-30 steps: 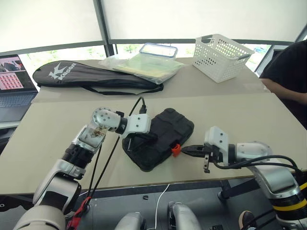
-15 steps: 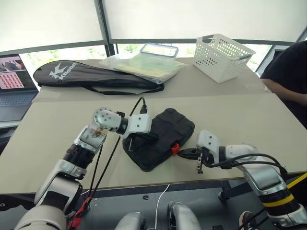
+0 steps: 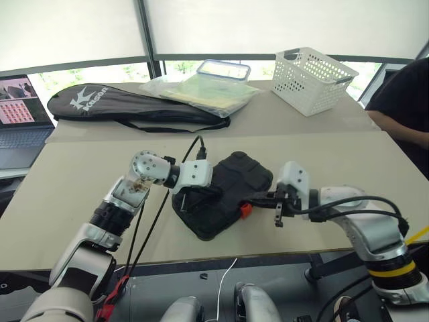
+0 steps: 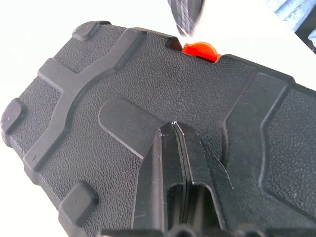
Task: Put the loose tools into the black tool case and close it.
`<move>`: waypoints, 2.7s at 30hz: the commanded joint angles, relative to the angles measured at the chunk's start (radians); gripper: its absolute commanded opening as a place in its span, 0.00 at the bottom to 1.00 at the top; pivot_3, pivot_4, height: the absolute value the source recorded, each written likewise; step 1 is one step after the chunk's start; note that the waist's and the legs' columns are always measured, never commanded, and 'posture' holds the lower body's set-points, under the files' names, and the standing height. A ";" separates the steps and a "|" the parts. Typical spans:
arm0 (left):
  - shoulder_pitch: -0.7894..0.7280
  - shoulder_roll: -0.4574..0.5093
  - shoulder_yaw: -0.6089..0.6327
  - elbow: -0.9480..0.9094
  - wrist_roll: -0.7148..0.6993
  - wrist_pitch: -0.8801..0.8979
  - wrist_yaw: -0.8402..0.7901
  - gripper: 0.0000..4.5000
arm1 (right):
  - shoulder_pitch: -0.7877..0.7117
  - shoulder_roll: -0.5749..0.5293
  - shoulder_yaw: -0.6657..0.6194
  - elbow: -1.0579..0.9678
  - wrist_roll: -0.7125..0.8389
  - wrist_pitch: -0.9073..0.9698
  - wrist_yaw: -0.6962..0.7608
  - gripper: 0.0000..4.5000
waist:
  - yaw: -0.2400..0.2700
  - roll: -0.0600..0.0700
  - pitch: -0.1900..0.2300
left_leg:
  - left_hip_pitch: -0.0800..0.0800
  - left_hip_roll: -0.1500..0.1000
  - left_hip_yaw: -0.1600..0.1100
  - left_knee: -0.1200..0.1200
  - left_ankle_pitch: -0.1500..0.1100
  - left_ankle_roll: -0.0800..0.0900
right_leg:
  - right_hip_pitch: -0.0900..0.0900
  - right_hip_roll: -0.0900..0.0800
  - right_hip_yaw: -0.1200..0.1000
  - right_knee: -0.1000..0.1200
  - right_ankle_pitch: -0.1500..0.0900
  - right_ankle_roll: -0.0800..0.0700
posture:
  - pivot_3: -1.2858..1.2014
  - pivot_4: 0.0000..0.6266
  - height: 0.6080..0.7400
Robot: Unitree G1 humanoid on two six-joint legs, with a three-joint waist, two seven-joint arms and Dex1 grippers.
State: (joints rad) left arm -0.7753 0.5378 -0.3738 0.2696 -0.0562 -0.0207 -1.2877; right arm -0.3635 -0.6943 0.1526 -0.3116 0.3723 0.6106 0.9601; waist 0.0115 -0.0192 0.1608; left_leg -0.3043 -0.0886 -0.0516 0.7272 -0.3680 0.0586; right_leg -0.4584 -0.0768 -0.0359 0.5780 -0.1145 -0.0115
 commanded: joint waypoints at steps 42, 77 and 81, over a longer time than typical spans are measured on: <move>-0.028 -0.025 -0.007 0.111 0.068 -0.045 0.017 0.01 | 0.192 -0.087 -0.083 -0.137 0.041 0.011 -0.049 0.00 | 0.001 0.000 0.000 | -0.002 0.000 -0.002 0.000 0.000 0.000 | -0.001 0.000 -0.001 -0.001 -0.001 0.002 | 0.52 0.24 1.00; -0.001 -0.070 -0.052 0.129 0.137 -0.113 0.018 0.01 | 0.015 0.082 -0.051 -0.074 0.043 0.094 -0.129 0.00 | -0.011 0.000 0.000 | -0.001 0.000 -0.002 -0.003 0.000 0.000 | -0.002 0.000 -0.001 -0.001 -0.001 0.002 | 0.52 0.24 1.00; 0.003 -0.066 -0.048 0.130 0.137 -0.112 0.019 0.01 | 0.000 0.092 -0.044 -0.064 0.045 0.098 -0.129 0.00 | -0.013 0.000 0.000 | -0.001 0.000 -0.002 -0.003 0.000 0.000 | -0.002 0.000 -0.001 -0.001 -0.001 0.002 | 0.52 0.24 1.00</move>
State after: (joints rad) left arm -0.8190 0.4809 -0.3679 0.3658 0.0389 -0.1472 -1.2583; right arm -0.3098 -0.6271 0.1297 -0.3072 0.3758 0.7292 0.8265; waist -0.0012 -0.0189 0.1609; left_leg -0.3048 -0.0889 -0.0530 0.7241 -0.3682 0.0584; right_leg -0.4602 -0.0767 -0.0371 0.5773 -0.1157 -0.0097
